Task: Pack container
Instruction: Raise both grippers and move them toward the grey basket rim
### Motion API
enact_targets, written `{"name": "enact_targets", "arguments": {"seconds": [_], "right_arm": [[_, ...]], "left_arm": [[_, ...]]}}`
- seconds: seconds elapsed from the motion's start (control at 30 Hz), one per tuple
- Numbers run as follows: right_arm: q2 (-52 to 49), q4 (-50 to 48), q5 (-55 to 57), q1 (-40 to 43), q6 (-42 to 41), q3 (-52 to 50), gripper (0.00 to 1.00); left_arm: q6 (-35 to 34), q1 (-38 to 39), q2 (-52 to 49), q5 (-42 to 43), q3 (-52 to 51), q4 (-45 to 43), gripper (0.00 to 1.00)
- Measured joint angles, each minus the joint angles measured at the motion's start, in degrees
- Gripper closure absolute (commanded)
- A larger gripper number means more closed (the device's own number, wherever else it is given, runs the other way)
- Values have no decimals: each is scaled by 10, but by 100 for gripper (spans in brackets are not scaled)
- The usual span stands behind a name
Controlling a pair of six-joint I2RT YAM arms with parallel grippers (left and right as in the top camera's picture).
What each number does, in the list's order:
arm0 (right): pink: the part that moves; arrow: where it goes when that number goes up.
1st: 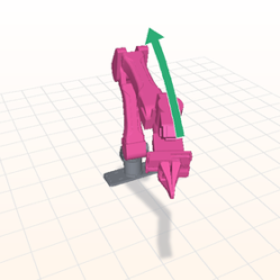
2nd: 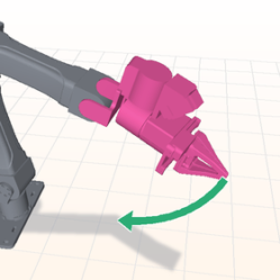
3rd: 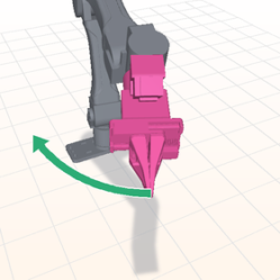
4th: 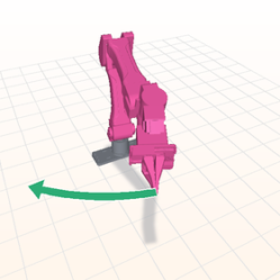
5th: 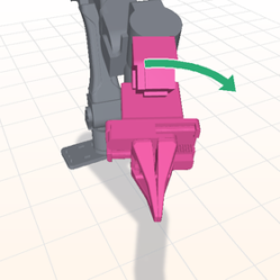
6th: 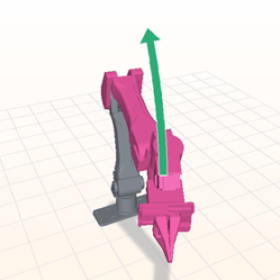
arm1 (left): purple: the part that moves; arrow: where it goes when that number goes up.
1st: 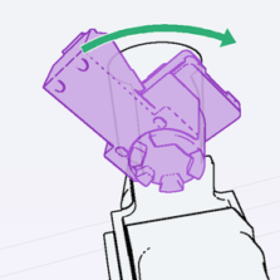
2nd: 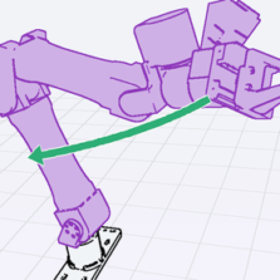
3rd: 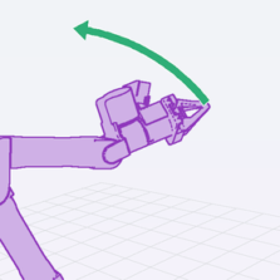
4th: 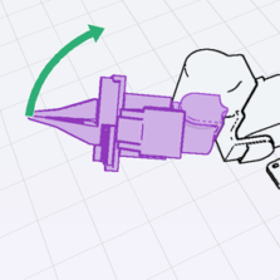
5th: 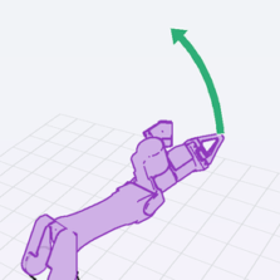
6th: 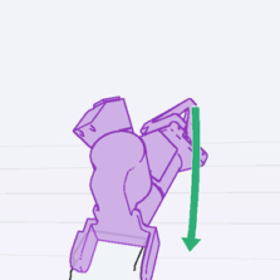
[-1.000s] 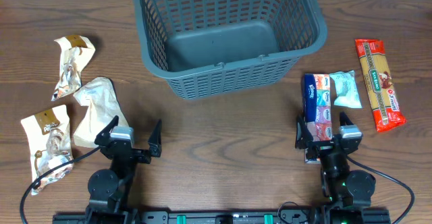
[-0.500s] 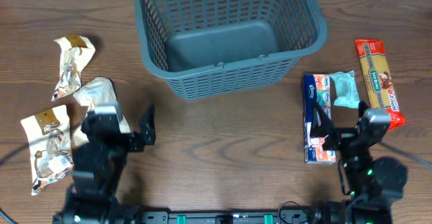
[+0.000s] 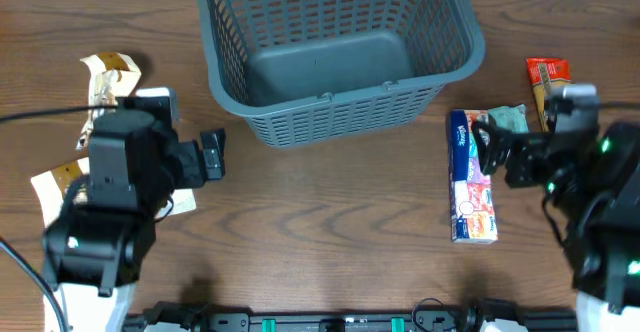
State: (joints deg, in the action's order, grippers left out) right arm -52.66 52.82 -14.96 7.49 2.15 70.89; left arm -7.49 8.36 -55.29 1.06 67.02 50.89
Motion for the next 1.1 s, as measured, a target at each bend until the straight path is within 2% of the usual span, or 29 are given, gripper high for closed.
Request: {"name": "enact_targets", "arguments": {"seconds": [0.17,0.3,0.33,0.43,0.47,0.53,0.67,0.73,0.87,0.93,1.1], "right_arm": [[-54,42,-23,0,49,89,2],[-64,54,-35,0,73,122,16],[-68,63,-37,0,78,130,25],[-94,116,-43,0,82,170,46],[-106,131,-44,0,87,184,52],[-141,162,-45,0,84,225,53],[-209,193,-45,0,82,304,58],[-236,197,-46,0,78,340,66],[-272,199,-46,0,55,400,86],[-283,199,-46,0,47,419,90],[-304,199,-51,0,33,450,96]], "left_arm": [[0,0,-19,0,54,38,1],[0,0,-11,5,59,43,1],[0,0,-9,8,59,43,5],[-4,0,-6,16,59,50,25],[-3,0,-6,16,59,52,27],[-6,0,-7,18,59,59,29],[-20,0,-8,20,59,66,45],[-21,0,-8,20,61,78,53],[-30,0,-11,20,75,110,81],[-43,0,-15,20,89,123,93],[-54,21,-45,20,145,149,94]]}}
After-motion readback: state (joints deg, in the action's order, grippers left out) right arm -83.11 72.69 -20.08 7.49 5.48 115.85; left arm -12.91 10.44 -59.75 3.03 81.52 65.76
